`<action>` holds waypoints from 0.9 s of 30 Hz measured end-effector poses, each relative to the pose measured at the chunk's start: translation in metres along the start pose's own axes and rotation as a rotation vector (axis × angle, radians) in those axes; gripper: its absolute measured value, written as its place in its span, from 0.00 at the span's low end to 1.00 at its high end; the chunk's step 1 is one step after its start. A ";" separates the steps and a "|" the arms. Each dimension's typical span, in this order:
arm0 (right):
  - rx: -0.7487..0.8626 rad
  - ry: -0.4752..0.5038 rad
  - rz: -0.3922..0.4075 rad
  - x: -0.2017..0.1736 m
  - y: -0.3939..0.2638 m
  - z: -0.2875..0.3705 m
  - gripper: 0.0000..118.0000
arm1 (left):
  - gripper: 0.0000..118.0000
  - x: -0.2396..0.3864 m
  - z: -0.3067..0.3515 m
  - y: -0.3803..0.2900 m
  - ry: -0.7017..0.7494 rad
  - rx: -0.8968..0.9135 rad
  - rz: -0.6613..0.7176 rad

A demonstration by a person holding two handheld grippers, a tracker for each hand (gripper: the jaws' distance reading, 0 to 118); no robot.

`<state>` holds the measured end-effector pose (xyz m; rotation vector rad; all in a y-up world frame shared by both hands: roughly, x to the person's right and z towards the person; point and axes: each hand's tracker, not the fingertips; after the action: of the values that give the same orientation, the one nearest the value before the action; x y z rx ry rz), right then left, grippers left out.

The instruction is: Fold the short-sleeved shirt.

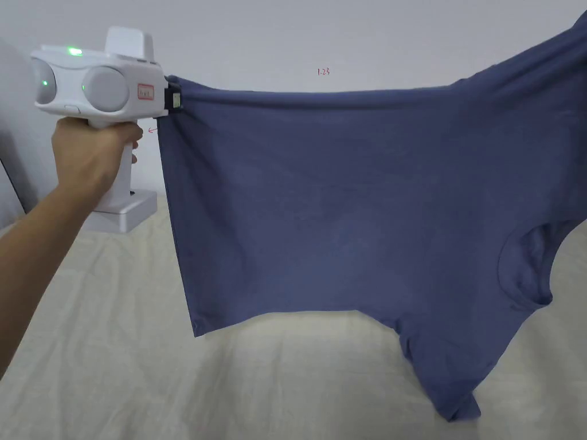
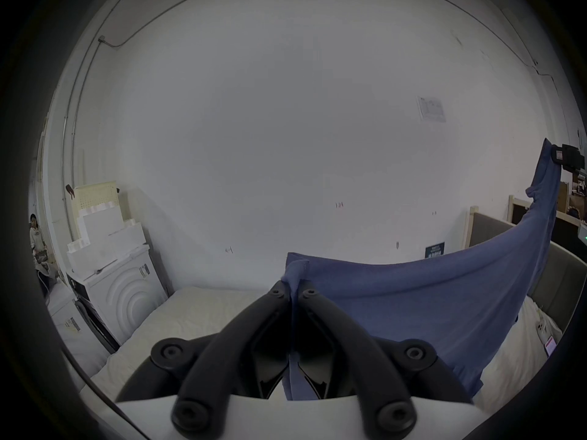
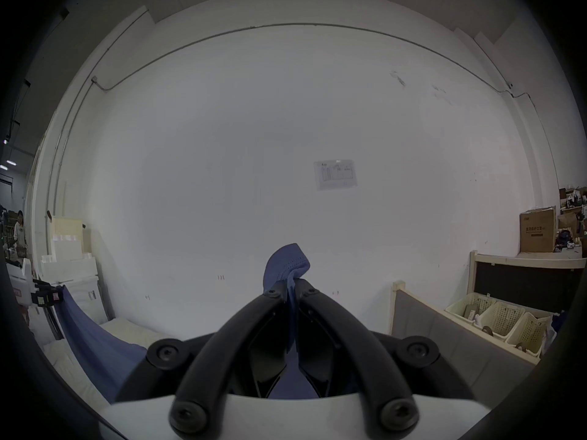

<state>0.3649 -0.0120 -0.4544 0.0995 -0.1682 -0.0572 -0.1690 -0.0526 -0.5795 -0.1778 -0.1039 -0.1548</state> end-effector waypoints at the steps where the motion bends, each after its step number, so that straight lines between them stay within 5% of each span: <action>1: -0.015 0.000 0.007 -0.002 -0.008 0.003 0.01 | 0.00 0.001 -0.003 -0.008 -0.003 -0.012 0.003; 13: -0.252 -0.004 -0.062 0.019 -0.147 0.035 0.01 | 0.00 0.024 0.000 -0.146 -0.056 -0.224 0.026; 27: -0.464 0.013 -0.099 0.027 -0.261 0.240 0.01 | 0.00 0.010 0.144 -0.322 -0.111 -0.405 0.080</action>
<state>0.3385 -0.2955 -0.2419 -0.3548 -0.1333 -0.1929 -0.2237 -0.3406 -0.3837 -0.5942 -0.1752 -0.0847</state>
